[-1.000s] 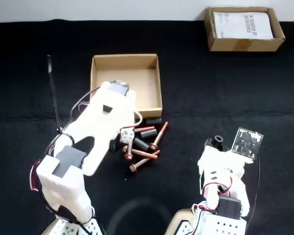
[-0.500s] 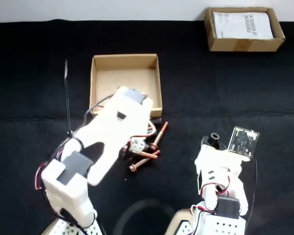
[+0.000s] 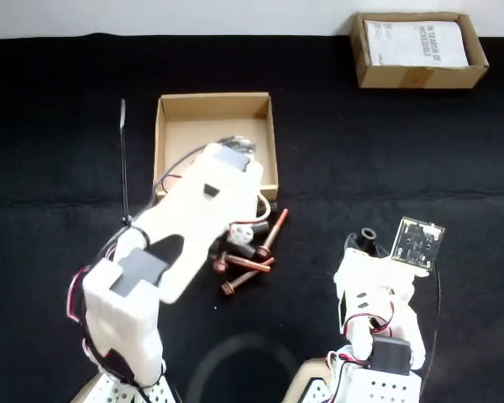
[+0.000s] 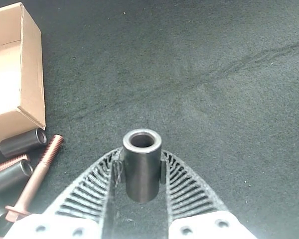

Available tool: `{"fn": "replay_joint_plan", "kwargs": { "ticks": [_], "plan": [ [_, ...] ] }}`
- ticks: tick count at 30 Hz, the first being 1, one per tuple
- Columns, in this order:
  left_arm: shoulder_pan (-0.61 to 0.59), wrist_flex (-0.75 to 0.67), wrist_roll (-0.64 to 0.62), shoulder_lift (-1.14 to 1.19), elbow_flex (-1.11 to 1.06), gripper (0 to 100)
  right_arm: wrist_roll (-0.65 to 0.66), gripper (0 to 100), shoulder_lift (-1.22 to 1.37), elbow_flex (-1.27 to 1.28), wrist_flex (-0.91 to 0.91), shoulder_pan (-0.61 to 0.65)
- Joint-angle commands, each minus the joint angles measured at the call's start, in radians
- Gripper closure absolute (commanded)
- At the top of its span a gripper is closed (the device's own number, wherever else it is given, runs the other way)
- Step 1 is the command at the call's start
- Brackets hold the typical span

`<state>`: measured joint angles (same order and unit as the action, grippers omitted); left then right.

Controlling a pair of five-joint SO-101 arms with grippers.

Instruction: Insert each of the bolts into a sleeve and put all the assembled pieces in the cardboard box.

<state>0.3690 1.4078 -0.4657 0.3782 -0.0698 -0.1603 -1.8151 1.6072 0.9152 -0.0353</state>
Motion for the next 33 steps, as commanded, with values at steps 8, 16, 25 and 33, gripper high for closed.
{"fn": "replay_joint_plan", "kwargs": {
  "ticks": [8,16,25,33],
  "plan": [
    [-0.053,0.086,0.002,0.061,0.159,78,0.014,99.1,-0.005,-0.002,-0.019,0.010],
    [0.044,0.236,-0.003,-0.012,0.243,78,0.014,99.1,-0.005,-0.001,-0.019,0.010],
    [0.053,0.178,0.003,-0.015,0.317,78,0.014,99.1,-0.005,0.021,-0.021,0.008],
    [-0.012,0.132,0.005,0.139,0.354,78,0.014,99.1,-0.005,0.024,-0.021,0.007]
  ]
}}
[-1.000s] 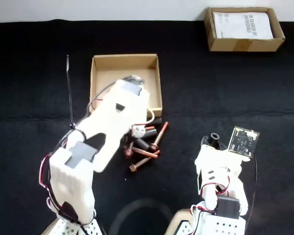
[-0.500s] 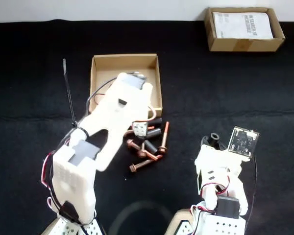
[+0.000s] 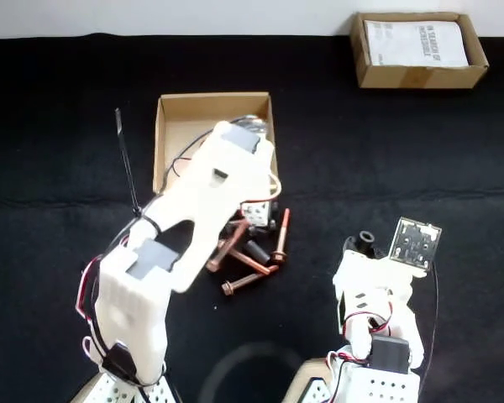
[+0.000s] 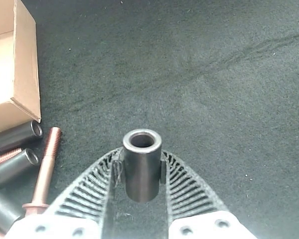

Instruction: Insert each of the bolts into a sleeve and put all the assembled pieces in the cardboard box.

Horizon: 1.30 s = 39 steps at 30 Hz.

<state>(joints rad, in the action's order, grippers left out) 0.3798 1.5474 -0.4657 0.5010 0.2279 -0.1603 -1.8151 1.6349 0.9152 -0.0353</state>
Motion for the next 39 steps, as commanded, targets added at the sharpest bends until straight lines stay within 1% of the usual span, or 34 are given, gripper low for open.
{"fn": "replay_joint_plan", "kwargs": {
  "ticks": [1,6,10,12,15,17,19,25,27,30,35,39],
  "plan": [
    [-0.028,-0.008,0.005,0.031,0.068,78,0.014,99.1,-0.005,-0.004,-0.021,0.007],
    [-0.042,0.000,0.005,0.093,0.143,78,0.014,99.1,-0.005,-0.002,-0.024,0.010],
    [-0.033,0.006,0.005,0.107,0.157,78,0.014,99.1,-0.005,-0.002,-0.024,0.010],
    [-0.021,0.061,0.003,0.085,0.166,78,0.014,99.1,-0.005,-0.002,-0.024,0.010],
    [0.031,0.221,0.000,0.019,0.200,78,0.014,99.1,-0.005,-0.001,-0.024,0.010],
    [0.058,0.236,-0.003,-0.056,0.142,78,0.014,99.1,-0.005,-0.001,-0.024,0.010],
    [0.070,0.235,-0.003,-0.154,0.045,78,0.014,99.1,-0.005,-0.001,-0.024,0.010],
    [0.163,0.232,-0.002,-0.418,-0.255,79,0.014,99.1,-0.005,-0.001,-0.024,0.010],
    [0.166,0.196,-0.002,-0.464,-0.348,85,0.014,99.1,-0.005,-0.001,-0.024,0.010],
    [0.114,0.101,-0.002,-0.478,-0.438,99,0.014,99.1,-0.005,-0.001,-0.025,0.010],
    [0.030,-0.041,-0.002,-0.478,-0.524,97,0.014,99.1,-0.005,-0.001,-0.025,0.010],
    [0.015,-0.199,-0.002,-0.476,-0.608,97,0.011,99.1,-0.005,-0.001,-0.025,0.010]
  ]
}}
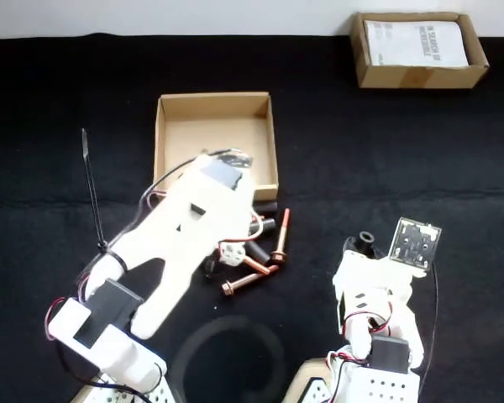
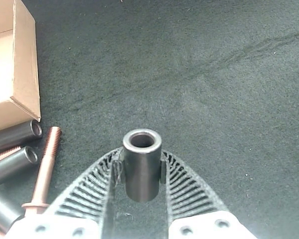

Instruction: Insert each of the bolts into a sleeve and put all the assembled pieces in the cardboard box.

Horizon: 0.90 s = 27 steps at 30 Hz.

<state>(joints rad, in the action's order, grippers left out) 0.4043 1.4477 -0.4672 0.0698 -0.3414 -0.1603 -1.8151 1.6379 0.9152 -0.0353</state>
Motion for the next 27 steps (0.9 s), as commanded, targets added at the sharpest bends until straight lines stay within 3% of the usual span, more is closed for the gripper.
{"fn": "replay_joint_plan", "kwargs": {
  "ticks": [1,8,13,22,27],
  "plan": [
    [-0.005,-0.140,0.000,-0.045,-0.067,97,0.009,99.1,-0.005,-0.004,-0.025,0.012],
    [0.024,-0.361,0.000,-0.045,-0.211,99,0.009,99.1,-0.005,-0.004,-0.025,0.012],
    [0.018,-0.439,0.003,-0.045,-0.266,99,0.009,99.1,-0.005,-0.004,-0.025,0.012],
    [0.015,-0.433,-0.002,-0.062,-0.249,99,0.011,99.1,-0.005,-0.004,-0.025,0.012],
    [0.056,-0.183,-0.055,-0.173,-0.091,99,0.012,99.1,-0.005,-0.004,-0.025,0.012]
  ]
}}
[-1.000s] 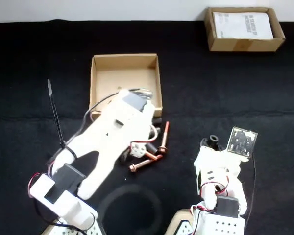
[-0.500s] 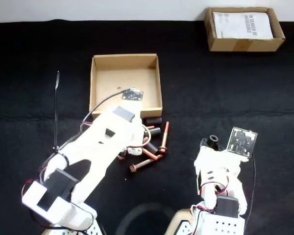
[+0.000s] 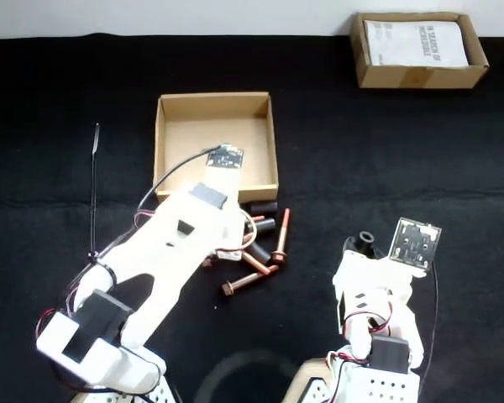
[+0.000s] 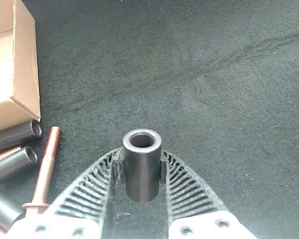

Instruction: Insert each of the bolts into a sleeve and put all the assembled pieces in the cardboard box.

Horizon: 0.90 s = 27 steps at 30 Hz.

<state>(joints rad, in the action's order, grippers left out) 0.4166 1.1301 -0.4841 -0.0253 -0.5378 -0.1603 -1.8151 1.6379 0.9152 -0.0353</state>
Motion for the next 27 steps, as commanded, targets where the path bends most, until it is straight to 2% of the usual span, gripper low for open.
{"fn": "replay_joint_plan", "kwargs": {
  "ticks": [1,3,7,13,20,27],
  "plan": [
    [0.056,0.186,-0.052,-0.093,0.137,99,0.012,99.1,-0.005,-0.004,-0.025,0.012],
    [0.073,0.247,-0.060,-0.105,0.162,99,0.012,99.1,-0.005,-0.004,-0.025,0.013],
    [0.077,0.252,-0.058,-0.058,0.105,99,0.011,99.1,-0.005,-0.004,-0.025,0.013],
    [0.076,0.118,-0.061,0.068,0.022,99,0.009,99.1,-0.005,-0.004,-0.025,0.013],
    [0.067,0.000,-0.055,0.194,0.028,99,0.009,99.1,-0.005,-0.005,-0.024,0.013],
    [-0.064,-0.054,-0.054,0.229,0.079,99,0.011,99.1,-0.005,-0.005,-0.022,0.013]
  ]
}}
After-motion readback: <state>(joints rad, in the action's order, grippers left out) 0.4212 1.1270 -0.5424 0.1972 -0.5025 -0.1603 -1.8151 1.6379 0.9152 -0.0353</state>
